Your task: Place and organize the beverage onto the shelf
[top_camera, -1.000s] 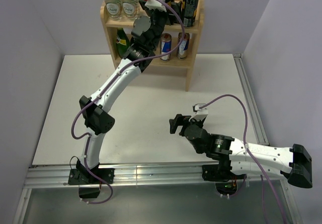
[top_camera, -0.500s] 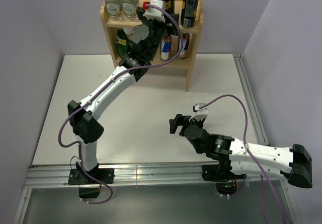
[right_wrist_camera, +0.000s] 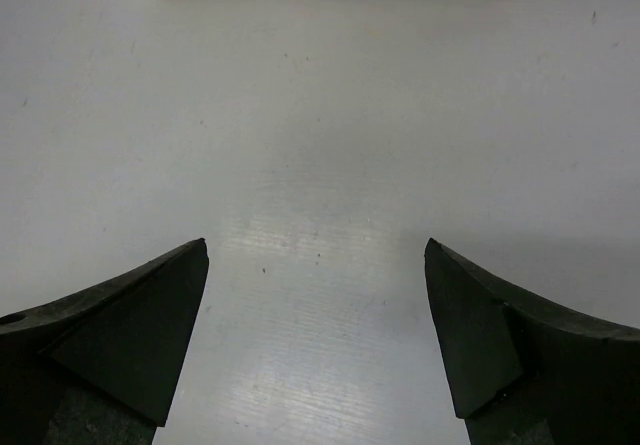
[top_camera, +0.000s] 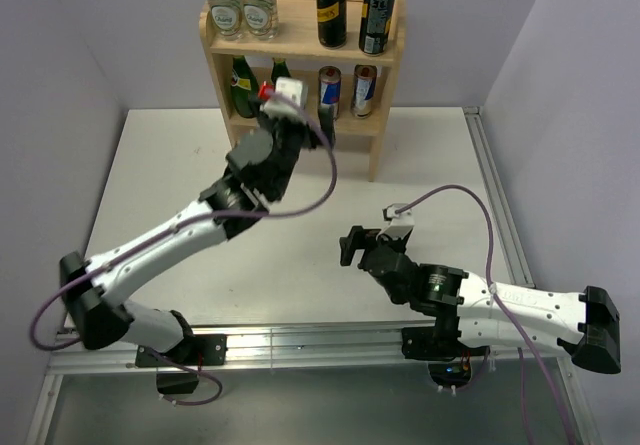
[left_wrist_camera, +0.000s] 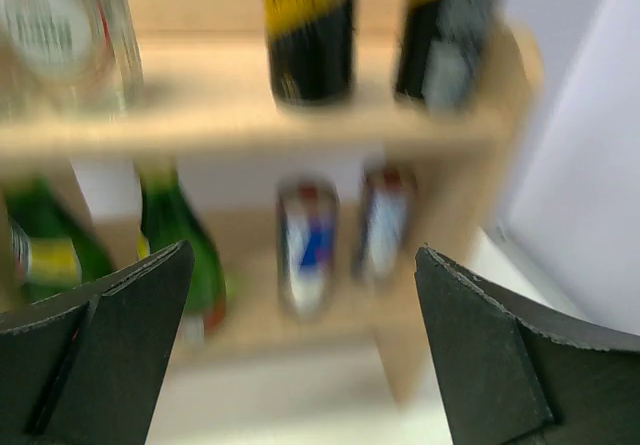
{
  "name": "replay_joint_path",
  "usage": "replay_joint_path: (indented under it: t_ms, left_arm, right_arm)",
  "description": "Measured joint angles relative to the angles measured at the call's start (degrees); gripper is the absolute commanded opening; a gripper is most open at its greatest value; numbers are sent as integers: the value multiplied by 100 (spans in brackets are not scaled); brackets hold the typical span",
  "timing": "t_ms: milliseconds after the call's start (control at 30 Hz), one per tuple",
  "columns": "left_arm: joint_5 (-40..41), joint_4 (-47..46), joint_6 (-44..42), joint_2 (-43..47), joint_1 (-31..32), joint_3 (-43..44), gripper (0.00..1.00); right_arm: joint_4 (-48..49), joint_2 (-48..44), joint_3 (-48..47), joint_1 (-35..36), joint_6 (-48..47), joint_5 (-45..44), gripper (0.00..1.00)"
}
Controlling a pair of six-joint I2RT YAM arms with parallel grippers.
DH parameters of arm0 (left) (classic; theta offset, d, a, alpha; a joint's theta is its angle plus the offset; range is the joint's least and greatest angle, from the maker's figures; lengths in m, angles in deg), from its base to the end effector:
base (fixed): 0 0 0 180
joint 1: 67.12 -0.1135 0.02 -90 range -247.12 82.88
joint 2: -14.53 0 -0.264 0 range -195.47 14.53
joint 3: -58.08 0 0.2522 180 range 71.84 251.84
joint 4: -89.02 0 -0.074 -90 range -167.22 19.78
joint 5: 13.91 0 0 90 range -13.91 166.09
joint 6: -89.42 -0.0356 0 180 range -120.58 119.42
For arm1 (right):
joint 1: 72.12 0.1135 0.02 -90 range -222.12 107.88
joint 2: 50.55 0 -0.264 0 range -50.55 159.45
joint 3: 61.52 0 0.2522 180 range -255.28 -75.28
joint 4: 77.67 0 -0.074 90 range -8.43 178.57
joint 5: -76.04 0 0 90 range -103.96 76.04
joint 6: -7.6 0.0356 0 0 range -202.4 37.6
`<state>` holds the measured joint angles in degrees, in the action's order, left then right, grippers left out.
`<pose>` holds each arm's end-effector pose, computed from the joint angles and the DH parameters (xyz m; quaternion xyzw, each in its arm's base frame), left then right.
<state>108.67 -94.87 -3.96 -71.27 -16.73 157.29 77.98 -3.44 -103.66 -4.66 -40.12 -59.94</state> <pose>0.2349 -0.2538 0.4662 0.0558 0.6096 -0.1559 0.7752 0.0917 0.1543 0.2367 0.0194 0.8184 0.1863 0.5433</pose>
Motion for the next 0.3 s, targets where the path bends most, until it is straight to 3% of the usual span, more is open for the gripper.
replay_joint_path:
  t_ms: [167, 300]
  left_arm:
    - [474, 669, 723, 1845, 918, -1875, 99]
    - [1005, 1641, 1480, 3073, 1207, -2603, 99]
  right_arm:
    - [-662, -42, -997, 4, -422, -63, 96]
    - [-599, -382, -2118, 20, -1213, -83, 97]
